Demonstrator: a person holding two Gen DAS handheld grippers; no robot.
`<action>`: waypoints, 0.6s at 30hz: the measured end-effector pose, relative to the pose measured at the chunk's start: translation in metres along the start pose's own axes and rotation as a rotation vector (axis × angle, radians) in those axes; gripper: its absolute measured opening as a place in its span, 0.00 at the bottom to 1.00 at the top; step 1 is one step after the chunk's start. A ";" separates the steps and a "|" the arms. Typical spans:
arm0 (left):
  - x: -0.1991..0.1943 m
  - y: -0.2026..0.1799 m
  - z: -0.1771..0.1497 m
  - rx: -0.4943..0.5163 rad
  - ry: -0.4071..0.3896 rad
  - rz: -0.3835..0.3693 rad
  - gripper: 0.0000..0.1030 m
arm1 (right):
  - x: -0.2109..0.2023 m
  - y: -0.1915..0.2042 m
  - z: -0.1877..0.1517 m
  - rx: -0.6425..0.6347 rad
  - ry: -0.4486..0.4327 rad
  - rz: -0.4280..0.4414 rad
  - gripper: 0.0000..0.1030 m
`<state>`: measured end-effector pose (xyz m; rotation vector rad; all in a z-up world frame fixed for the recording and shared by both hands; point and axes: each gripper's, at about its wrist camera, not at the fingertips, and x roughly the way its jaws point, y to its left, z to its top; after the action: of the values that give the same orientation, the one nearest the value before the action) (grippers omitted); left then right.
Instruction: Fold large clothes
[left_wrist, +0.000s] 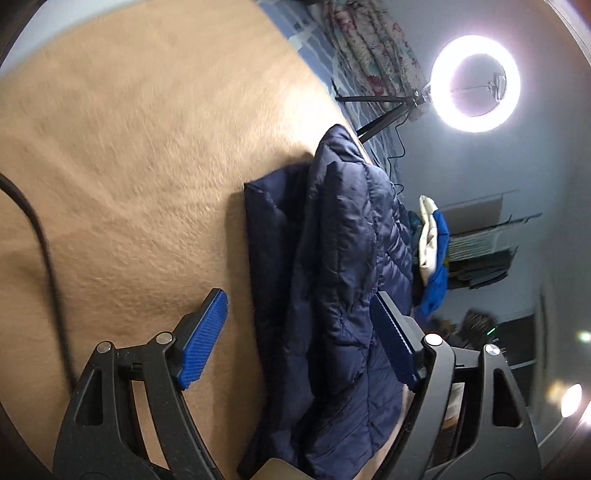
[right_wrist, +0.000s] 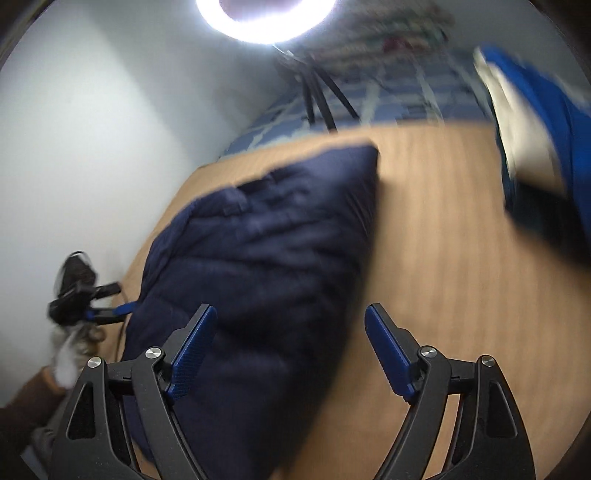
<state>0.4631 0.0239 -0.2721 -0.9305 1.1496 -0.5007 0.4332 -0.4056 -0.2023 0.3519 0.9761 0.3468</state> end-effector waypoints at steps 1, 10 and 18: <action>0.004 0.003 0.001 -0.018 0.007 -0.024 0.79 | 0.003 -0.007 -0.008 0.022 0.015 0.021 0.80; 0.031 -0.006 0.017 0.012 0.059 -0.076 0.79 | 0.035 -0.033 -0.038 0.160 0.064 0.212 0.80; 0.065 -0.035 0.026 0.122 0.108 -0.026 0.79 | 0.052 -0.034 -0.025 0.182 0.028 0.264 0.80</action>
<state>0.5149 -0.0350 -0.2761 -0.8216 1.1914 -0.6420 0.4433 -0.4095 -0.2682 0.6463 0.9927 0.5052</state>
